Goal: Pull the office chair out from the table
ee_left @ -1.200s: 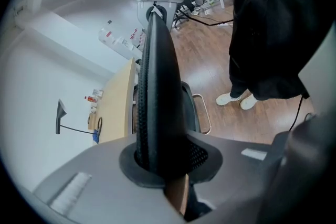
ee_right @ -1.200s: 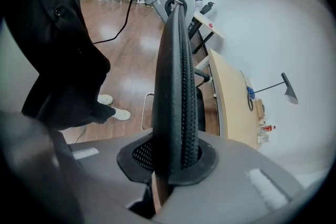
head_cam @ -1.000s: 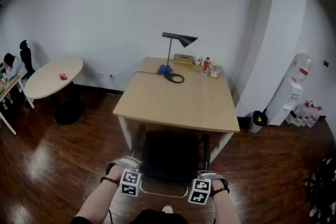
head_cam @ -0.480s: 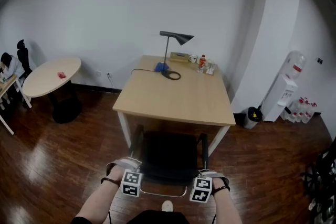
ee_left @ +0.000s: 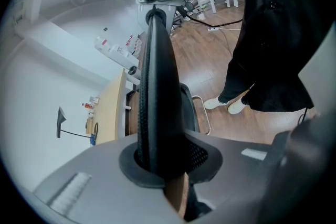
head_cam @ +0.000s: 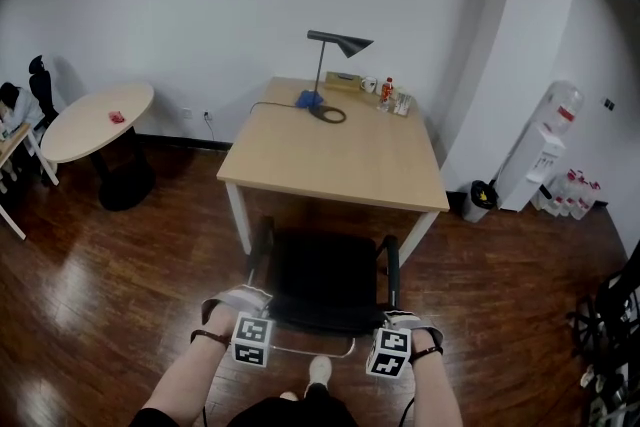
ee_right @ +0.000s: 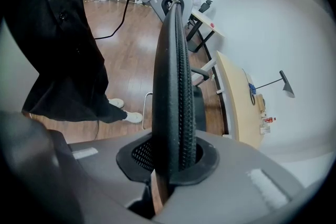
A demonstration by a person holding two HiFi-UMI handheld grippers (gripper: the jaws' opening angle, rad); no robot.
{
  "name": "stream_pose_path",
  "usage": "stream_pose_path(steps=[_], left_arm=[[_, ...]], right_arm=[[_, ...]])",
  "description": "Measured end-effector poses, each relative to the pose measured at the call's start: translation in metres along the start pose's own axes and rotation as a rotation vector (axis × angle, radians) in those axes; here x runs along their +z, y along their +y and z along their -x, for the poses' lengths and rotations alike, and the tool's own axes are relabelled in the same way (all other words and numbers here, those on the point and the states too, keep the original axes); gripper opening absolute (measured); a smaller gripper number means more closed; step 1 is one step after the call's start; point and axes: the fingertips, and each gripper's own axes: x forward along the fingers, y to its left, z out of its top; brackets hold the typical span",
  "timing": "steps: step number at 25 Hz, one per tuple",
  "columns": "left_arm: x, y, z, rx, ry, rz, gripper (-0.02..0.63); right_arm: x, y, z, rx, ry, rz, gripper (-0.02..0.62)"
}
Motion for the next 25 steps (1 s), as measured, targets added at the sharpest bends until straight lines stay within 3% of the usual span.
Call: stream_pose_path(steps=[20,25], left_arm=[[0.020,-0.054,0.033,-0.003,0.003,-0.006,0.051],[0.021,-0.064,0.038,-0.015,0.018,-0.003,0.051]], right_arm=[[-0.002,0.059,0.026,-0.005,0.003,-0.016,0.060],[0.002,0.074,0.031,0.050,-0.007,-0.030,0.067]])
